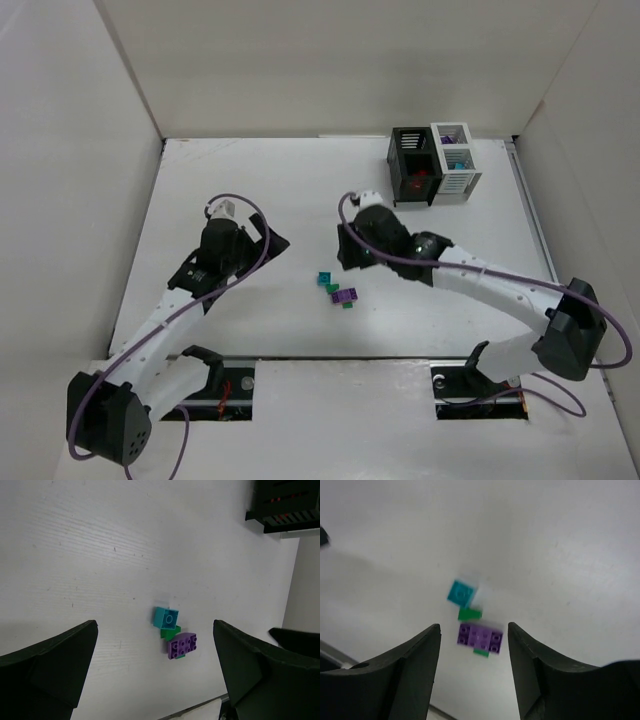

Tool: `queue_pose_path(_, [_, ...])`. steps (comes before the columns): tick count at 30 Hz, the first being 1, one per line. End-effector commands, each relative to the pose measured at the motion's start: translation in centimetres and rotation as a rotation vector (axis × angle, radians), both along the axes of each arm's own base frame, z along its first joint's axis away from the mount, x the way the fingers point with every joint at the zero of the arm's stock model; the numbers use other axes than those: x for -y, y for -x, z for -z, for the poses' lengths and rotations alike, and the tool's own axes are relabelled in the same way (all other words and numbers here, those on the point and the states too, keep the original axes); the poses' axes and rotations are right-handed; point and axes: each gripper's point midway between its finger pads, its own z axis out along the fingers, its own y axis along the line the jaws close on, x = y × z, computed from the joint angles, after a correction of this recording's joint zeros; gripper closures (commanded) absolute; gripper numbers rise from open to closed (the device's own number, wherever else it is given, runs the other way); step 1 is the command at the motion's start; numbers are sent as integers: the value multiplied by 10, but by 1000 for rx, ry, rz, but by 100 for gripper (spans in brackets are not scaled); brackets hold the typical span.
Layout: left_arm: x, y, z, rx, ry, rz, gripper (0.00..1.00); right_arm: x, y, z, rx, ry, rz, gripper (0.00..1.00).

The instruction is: Sort the legos into containers by color

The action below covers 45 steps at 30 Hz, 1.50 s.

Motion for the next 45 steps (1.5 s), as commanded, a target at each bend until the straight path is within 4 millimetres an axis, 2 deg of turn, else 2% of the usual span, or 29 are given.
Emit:
queue_pose_path(1, [-3,15,6,-4,-5,5,0,3,60,52,-146,30,9,39])
queue_pose_path(5, [-3,23,4,13,3,26,0,3,92,80,-204,59,38,39])
queue_pose_path(8, [-6,30,2,23,7,26,0,-7,104,95,-209,89,36,39])
queue_pose_path(9, [-6,30,0,32,10,26,0,-10,103,97,-215,90,43,39])
queue_pose_path(10, [-7,33,-4,40,14,26,0,-11,107,110,-240,117,51,39])
queue_pose_path(13, [-10,36,-8,49,19,12,0,-11,105,127,-259,156,88,42])
queue_pose_path(16, [-12,38,-13,67,30,-2,0,-13,102,136,-265,159,111,42])
queue_pose_path(22, [-14,43,-9,55,18,-3,0,-17,95,140,-252,132,161,46])
queue_pose_path(27, [-14,40,-8,45,17,-16,0,-23,90,153,-258,149,198,47])
queue_pose_path(33, [-18,40,-8,40,2,-32,0,-15,86,158,-246,178,251,51])
queue_pose_path(45, [-18,39,-14,48,6,-32,0,-12,85,161,-245,180,285,59])
